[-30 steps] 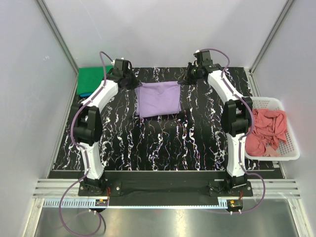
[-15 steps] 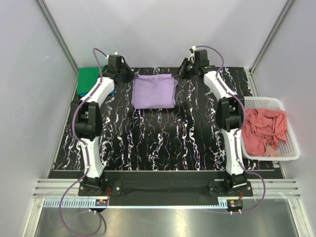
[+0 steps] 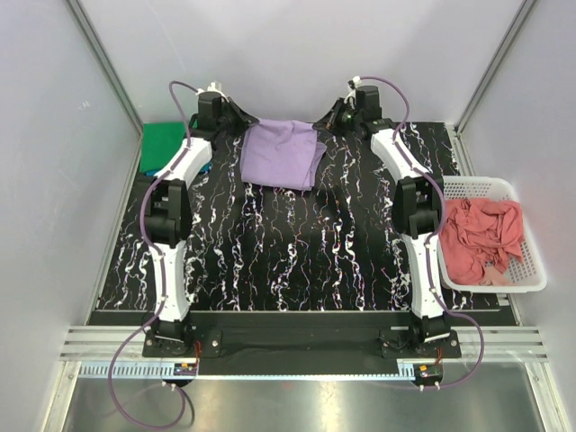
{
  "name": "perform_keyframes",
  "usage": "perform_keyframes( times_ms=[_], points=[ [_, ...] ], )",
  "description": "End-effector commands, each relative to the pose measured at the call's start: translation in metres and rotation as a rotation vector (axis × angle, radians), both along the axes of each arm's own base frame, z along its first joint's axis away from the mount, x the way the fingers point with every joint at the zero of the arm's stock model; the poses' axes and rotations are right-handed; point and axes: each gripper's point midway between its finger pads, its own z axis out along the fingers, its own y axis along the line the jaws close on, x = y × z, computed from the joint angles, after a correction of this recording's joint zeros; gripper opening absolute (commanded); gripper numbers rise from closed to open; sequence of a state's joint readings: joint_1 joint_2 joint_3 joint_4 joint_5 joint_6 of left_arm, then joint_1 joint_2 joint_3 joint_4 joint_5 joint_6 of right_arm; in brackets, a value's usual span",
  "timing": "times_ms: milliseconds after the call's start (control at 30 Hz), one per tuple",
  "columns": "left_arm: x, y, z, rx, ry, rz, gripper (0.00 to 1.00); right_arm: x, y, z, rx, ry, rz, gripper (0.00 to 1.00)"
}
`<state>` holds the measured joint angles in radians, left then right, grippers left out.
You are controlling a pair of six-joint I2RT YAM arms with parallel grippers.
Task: Fold and stack the t-shirts
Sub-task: Fold the tshirt
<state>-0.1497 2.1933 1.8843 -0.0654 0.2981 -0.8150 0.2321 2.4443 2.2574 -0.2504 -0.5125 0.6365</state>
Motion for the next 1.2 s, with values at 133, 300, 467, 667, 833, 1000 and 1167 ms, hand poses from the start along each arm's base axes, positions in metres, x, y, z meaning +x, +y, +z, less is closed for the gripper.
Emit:
perform_keyframes(
  times_ms=[133, 300, 467, 667, 833, 1000, 1167],
  points=[
    [0.039, -0.006, 0.003, -0.089, -0.086, -0.009, 0.05, 0.026, -0.019, -0.002, 0.006, -0.025, -0.096, 0.0],
    [0.064, -0.011, -0.012, -0.125, -0.096, -0.015, 0.07, 0.036, -0.037, -0.026, -0.026, 0.009, -0.161, 0.0],
    [0.083, -0.006, -0.015, -0.106, -0.134, 0.0, 0.48, 0.055, -0.062, -0.048, -0.02, 0.047, -0.223, 0.2],
    [0.07, 0.022, 0.007, 0.0, -0.14, 0.018, 0.52, 0.053, -0.071, -0.034, -0.041, 0.034, -0.211, 0.42],
    [0.029, 0.018, -0.012, 0.064, -0.052, -0.05, 0.5, 0.021, -0.053, -0.02, -0.067, 0.044, -0.131, 0.28],
    [-0.001, 0.004, -0.04, 0.083, 0.015, -0.124, 0.47, -0.021, -0.003, -0.012, -0.011, 0.057, 0.086, 0.29],
    [-0.019, -0.01, -0.083, 0.108, 0.122, -0.188, 0.44, -0.04, 0.023, -0.044, 0.073, 0.133, 0.183, 0.32]
  ],
)
